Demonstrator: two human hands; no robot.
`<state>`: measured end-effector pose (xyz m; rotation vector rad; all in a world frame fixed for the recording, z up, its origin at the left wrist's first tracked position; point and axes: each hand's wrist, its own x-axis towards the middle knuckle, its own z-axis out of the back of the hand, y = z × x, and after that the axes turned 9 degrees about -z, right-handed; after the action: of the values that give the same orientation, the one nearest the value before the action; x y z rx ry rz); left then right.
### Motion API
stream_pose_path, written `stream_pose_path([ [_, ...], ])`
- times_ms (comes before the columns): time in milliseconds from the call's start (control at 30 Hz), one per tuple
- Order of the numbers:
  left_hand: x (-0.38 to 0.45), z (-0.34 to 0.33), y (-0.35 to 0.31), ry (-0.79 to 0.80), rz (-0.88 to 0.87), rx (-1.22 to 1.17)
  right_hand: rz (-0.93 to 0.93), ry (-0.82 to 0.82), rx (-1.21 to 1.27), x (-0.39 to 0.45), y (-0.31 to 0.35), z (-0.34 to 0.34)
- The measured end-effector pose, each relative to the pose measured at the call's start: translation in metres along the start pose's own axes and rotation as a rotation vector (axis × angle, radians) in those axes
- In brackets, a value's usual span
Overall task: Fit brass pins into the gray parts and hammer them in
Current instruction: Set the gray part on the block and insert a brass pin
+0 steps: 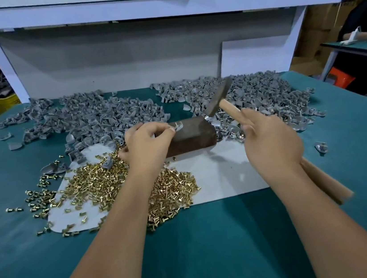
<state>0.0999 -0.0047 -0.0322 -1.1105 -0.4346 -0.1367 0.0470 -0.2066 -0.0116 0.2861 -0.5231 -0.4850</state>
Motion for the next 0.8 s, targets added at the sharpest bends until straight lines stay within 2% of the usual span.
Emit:
stream_pose_path([
  [233, -0.005, 0.004, -0.006, 0.017, -0.030, -0.115, -0.163, 0.030, -0.013, 0.010, -0.025, -0.009],
  [400, -0.005, 0.005, -0.007, 0.002, -0.041, -0.146, -0.202, 0.080, -0.008, 0.008, -0.024, -0.009],
  [500, -0.005, 0.005, -0.007, -0.001, -0.042, -0.150, -0.105, -0.008, -0.115, 0.007, -0.021, -0.008],
  [567, -0.006, 0.005, -0.006, 0.007, -0.060, -0.131, 0.019, -0.124, -0.002, 0.003, -0.012, -0.007],
  [600, -0.007, 0.005, -0.006, 0.014, -0.070, -0.116, 0.076, -0.105, 0.137, 0.000, -0.004, -0.007],
  [633, -0.007, 0.004, -0.006, 0.024, -0.081, -0.106, 0.126, -0.023, 0.299, -0.004, 0.006, -0.007],
  [700, -0.007, 0.004, -0.006, 0.051, -0.098, -0.095, 0.183, 0.266, 0.590, -0.013, 0.025, -0.012],
  [767, -0.008, 0.004, -0.007, 0.084, -0.119, -0.065, 0.202, 0.482, 0.758, -0.016, 0.040, -0.016],
  [800, -0.008, 0.004, -0.008, 0.098, -0.135, -0.051, 0.220, 0.525, 0.794, -0.015, 0.045, -0.018],
])
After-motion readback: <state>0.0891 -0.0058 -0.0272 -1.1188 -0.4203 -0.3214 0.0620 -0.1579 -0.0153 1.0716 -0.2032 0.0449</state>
